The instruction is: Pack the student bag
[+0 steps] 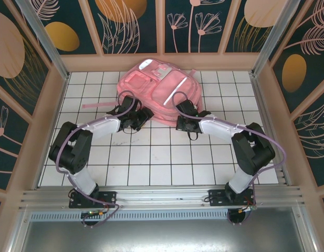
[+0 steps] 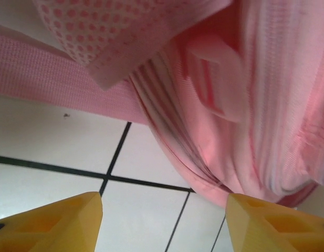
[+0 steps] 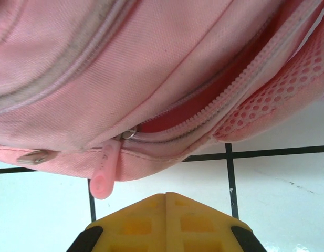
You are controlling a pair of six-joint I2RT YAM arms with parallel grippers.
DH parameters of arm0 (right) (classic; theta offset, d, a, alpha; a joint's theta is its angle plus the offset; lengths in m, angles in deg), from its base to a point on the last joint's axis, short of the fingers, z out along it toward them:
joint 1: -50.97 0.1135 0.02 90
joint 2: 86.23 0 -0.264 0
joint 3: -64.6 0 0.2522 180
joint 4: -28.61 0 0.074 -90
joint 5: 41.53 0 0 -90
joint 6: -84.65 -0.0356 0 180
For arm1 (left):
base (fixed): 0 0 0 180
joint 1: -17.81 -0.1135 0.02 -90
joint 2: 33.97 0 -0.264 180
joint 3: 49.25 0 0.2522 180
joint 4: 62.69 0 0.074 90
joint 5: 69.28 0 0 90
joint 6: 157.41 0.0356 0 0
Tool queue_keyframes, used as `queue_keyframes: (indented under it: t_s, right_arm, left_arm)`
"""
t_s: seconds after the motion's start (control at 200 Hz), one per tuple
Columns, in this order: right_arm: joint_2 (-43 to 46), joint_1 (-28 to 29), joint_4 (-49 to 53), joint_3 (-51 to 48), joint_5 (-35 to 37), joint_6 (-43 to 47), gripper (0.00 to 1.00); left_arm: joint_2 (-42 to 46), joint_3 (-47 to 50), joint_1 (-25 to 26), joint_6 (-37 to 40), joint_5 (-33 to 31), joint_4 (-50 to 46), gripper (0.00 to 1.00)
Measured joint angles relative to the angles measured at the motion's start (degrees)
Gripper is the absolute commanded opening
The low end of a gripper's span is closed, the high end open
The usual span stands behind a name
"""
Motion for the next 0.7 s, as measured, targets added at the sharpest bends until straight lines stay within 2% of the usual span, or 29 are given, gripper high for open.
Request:
queue_keyframes:
  t_s: [0.26, 0.47, 0.576, 0.701]
  right_arm:
    - [1.29, 0.0, -2.84, -1.03, -2.67, -0.15, 0.02]
    - [1.84, -0.07, -3.43, -3.15, -4.22, -0.17, 0.02]
    - [2.62, -0.44, -4.04, -4.37, -5.4, -0.24, 0.05]
    - [4.59, -2.21, -4.44, -5.97, -6.95, -2.08, 0.26]
  left_arm:
    - [-5.44, -0.7, 0.02, -2.45, -0.04, 3.85, 0.62]
    - [-9.09, -2.34, 0.02, -3.69, 0.2, 8.5, 0.5]
    - [-10.8, -2.67, 0.02, -4.63, 0.31, 10.73, 0.35]
    - [-11.37, -3.17, 0.09, -5.33, 0.42, 12.35, 0.02]
